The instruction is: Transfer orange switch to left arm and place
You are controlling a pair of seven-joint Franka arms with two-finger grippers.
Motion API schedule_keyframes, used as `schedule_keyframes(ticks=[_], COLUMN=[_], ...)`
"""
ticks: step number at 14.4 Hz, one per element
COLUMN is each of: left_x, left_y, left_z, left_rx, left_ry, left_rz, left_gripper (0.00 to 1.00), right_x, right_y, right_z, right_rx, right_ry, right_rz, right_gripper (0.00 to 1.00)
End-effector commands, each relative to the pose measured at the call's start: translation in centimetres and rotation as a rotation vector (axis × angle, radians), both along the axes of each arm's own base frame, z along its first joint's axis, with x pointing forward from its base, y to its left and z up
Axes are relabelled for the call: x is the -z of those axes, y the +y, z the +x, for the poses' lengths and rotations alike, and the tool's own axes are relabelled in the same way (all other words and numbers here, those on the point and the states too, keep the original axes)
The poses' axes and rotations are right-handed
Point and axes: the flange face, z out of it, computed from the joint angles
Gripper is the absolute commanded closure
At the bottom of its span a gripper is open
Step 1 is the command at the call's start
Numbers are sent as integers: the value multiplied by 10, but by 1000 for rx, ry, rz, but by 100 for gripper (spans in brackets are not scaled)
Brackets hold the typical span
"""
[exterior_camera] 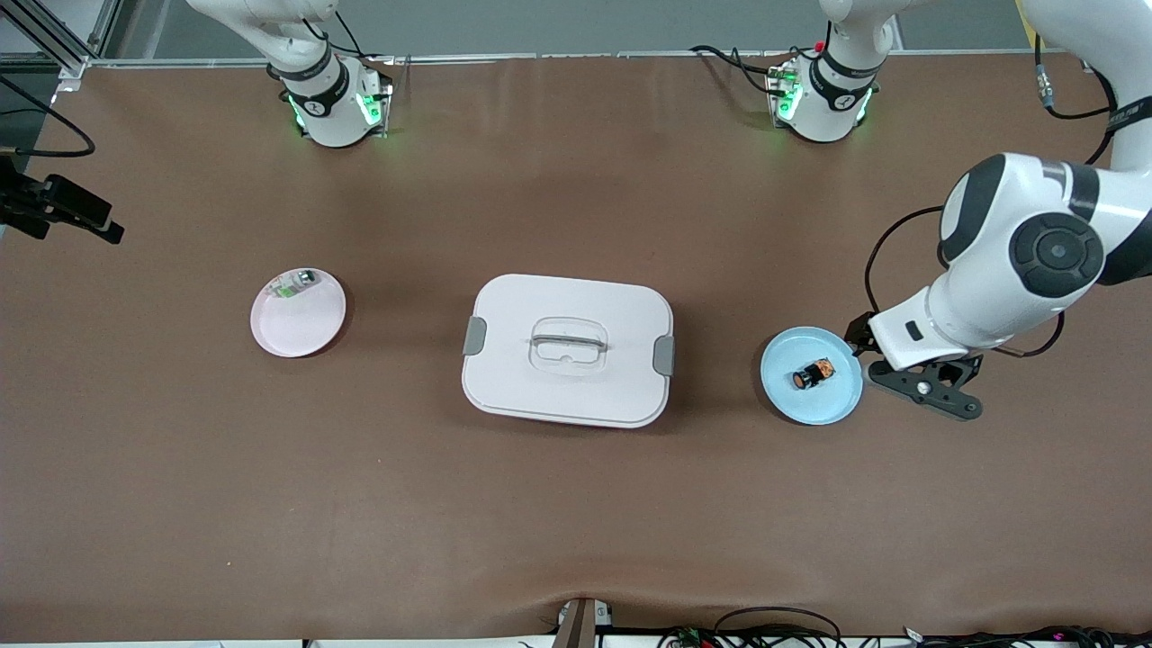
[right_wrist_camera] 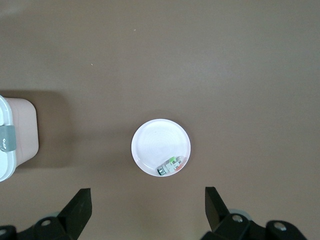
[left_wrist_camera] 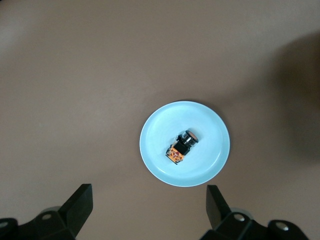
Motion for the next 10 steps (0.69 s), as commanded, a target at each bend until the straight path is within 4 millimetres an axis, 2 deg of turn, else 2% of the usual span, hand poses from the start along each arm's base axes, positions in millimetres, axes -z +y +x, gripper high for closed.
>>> schedule_keyframes(ticks=[1,3,7,10], left_x=[-41,-66,-104,-133], left_y=[-11,-10,1,-3], left_z=[-16,-25,-24,-41], left_rx=[-135,-181,-196,-206], left_ry=[-23,-35,-47,-79], left_rz=[5,20,20,43], left_gripper=[0,0,0,0], right_x=[-24,-31,-41,-43], right_y=[-9,-6,4,7], right_z=[1,-3,-10,-9], right_rx=[8,1,-18,-23], right_ry=[-30,-17,16,11], right_rz=[-24,-26,-23,-20], right_gripper=[0,0,0,0])
